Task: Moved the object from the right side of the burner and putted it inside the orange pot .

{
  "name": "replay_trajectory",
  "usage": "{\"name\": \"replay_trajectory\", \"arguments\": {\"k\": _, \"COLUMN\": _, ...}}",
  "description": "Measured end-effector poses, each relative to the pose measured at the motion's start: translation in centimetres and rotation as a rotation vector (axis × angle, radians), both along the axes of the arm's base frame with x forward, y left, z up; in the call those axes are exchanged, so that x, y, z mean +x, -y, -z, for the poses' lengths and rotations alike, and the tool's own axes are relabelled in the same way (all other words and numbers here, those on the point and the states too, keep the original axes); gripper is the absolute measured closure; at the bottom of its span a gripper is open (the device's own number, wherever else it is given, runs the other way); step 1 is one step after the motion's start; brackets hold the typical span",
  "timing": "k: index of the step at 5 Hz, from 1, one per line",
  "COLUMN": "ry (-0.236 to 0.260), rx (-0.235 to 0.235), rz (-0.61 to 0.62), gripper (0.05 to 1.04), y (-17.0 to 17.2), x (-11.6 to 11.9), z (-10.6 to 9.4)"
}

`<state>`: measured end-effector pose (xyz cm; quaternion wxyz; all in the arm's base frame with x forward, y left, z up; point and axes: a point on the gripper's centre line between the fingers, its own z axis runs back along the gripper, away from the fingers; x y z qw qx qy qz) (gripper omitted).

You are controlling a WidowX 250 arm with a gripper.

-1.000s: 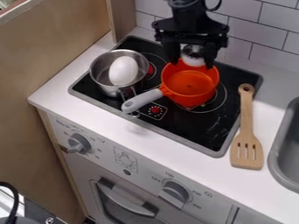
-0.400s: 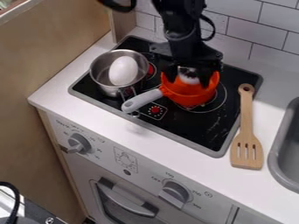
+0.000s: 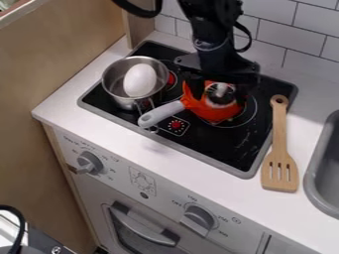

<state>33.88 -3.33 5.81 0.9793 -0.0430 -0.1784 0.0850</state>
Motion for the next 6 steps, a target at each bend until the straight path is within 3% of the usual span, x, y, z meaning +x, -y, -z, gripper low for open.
{"name": "replay_trajectory", "arguments": {"k": 1, "ry": -0.024, "rx": -0.008, "rz": -0.010, "gripper": 0.084, "y": 0.1, "x": 0.1, "z": -0.5}}
{"name": "replay_trajectory", "arguments": {"k": 2, "ry": -0.081, "rx": -0.022, "rz": -0.019, "gripper": 0.084, "y": 0.3, "x": -0.1, "z": -1.5}}
{"name": "replay_trajectory", "arguments": {"k": 3, "ry": -0.122, "rx": -0.066, "rz": -0.005, "gripper": 0.084, "y": 0.1, "x": -1.0, "z": -5.2}}
{"name": "replay_trajectory", "arguments": {"k": 4, "ry": -0.190, "rx": -0.066, "rz": 0.044, "gripper": 0.084, "y": -1.5, "x": -3.0, "z": -6.9}}
{"name": "replay_trajectory", "arguments": {"k": 5, "ry": -0.225, "rx": -0.065, "rz": 0.094, "gripper": 0.084, "y": -3.8, "x": -5.0, "z": -8.6}}
{"name": "replay_trajectory", "arguments": {"k": 6, "ry": -0.225, "rx": -0.063, "rz": 0.134, "gripper": 0.084, "y": -5.7, "x": -6.2, "z": -9.1}}
